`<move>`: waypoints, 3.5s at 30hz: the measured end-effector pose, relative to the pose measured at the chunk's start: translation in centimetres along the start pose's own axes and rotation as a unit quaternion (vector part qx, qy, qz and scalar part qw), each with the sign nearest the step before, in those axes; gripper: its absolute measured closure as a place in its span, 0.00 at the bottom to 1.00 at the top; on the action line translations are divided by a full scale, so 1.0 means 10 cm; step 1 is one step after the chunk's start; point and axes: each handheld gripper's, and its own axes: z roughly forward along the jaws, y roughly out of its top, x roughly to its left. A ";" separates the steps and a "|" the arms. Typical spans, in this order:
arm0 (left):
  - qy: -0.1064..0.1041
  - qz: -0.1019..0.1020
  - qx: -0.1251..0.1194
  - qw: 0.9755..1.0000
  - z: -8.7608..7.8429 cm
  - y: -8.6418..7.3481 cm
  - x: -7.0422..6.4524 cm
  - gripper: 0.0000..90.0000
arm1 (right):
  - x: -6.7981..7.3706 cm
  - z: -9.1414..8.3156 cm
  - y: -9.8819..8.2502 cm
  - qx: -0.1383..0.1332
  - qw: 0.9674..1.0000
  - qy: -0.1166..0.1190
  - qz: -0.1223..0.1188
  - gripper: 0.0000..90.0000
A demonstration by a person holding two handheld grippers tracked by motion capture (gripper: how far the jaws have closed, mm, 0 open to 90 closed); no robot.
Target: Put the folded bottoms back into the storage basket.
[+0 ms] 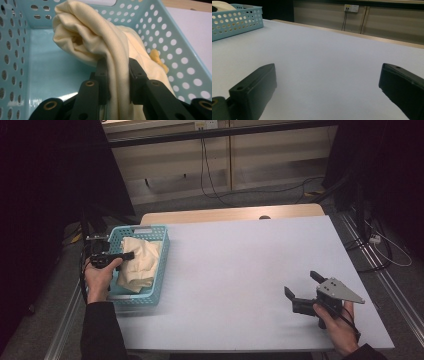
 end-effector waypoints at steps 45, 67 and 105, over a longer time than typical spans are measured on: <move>0.054 0.021 0.029 0.998 0.12 -0.10 0.16 0.79 | 0.00 0.00 0.00 0.001 1.000 0.001 -0.001 0.01; 0.069 0.023 0.044 0.996 0.13 -0.10 0.16 0.69 | 0.00 0.00 0.00 0.001 1.000 0.001 -0.002 0.01; 0.073 0.047 -0.098 0.991 -0.09 0.03 0.04 0.05 | -0.02 0.02 -0.01 0.001 1.000 0.005 0.007 0.01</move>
